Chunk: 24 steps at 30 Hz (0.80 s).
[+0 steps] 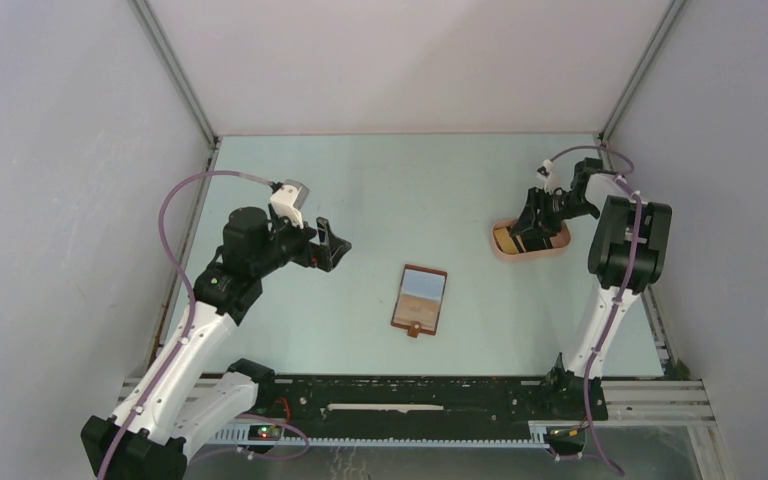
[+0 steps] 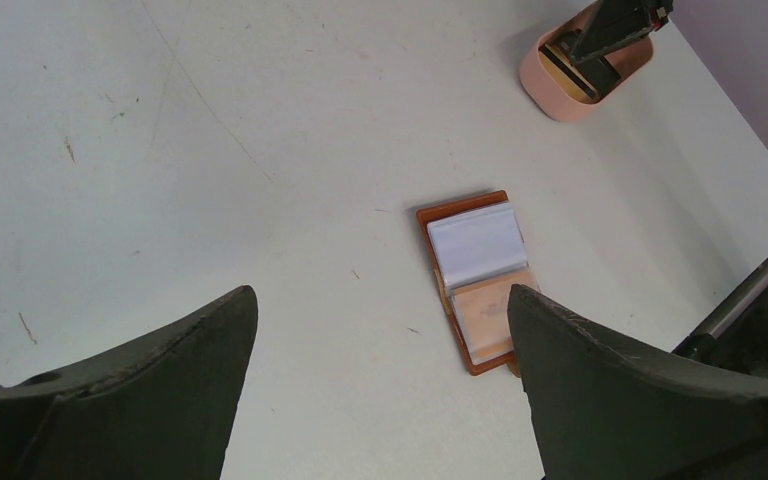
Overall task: Put the credit cards into the card holder
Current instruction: Move the storage box to the center of the board.
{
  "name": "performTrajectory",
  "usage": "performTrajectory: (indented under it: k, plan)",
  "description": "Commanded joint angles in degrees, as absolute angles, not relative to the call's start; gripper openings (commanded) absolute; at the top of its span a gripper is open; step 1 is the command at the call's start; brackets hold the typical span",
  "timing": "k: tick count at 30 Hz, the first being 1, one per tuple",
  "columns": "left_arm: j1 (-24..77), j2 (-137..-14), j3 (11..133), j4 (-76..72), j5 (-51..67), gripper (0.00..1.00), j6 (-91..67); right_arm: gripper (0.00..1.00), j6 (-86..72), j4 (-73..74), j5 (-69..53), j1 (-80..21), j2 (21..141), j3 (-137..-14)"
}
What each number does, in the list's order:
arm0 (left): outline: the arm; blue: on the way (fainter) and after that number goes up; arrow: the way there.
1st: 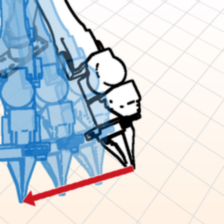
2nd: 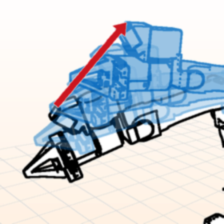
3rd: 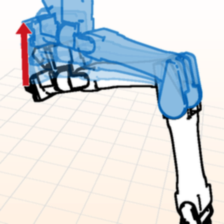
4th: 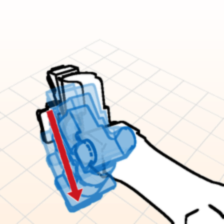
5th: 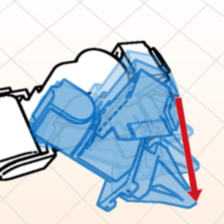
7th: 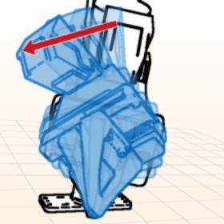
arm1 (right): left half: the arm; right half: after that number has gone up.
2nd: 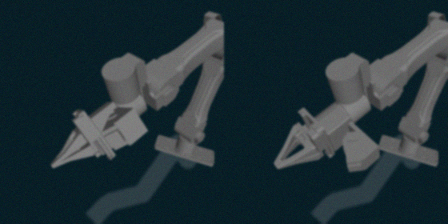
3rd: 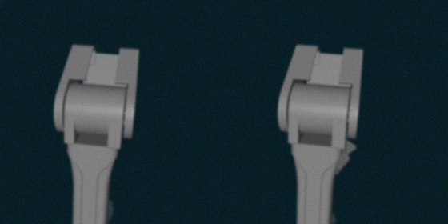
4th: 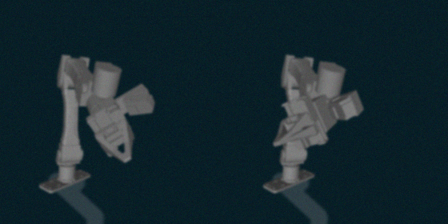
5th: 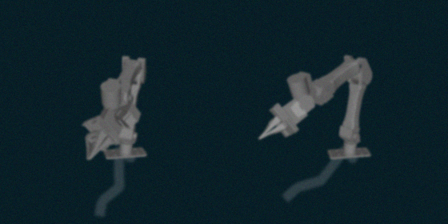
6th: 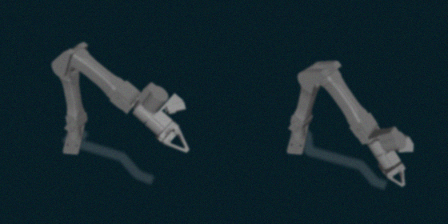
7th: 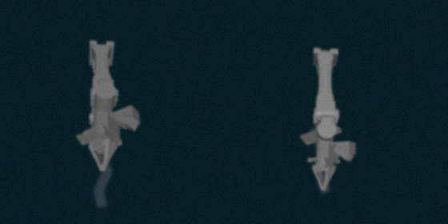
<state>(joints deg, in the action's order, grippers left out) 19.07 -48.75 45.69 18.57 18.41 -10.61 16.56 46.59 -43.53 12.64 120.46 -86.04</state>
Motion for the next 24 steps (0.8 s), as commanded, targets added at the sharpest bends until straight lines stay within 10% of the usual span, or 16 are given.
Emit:
performTrajectory:
  k: [1, 24]
  plan:
    - [18.5, -49.0, 43.9, 17.3, 19.5, 1.00, -11.5, 0.55, 17.1, 49.6, -45.5, 12.0, 122.6, -87.4]
    - [18.6, -49.0, 43.8, 17.3, 19.4, 1.00, -11.6, 0.49, 18.4, 53.2, -57.4, 13.3, 121.5, -88.2]
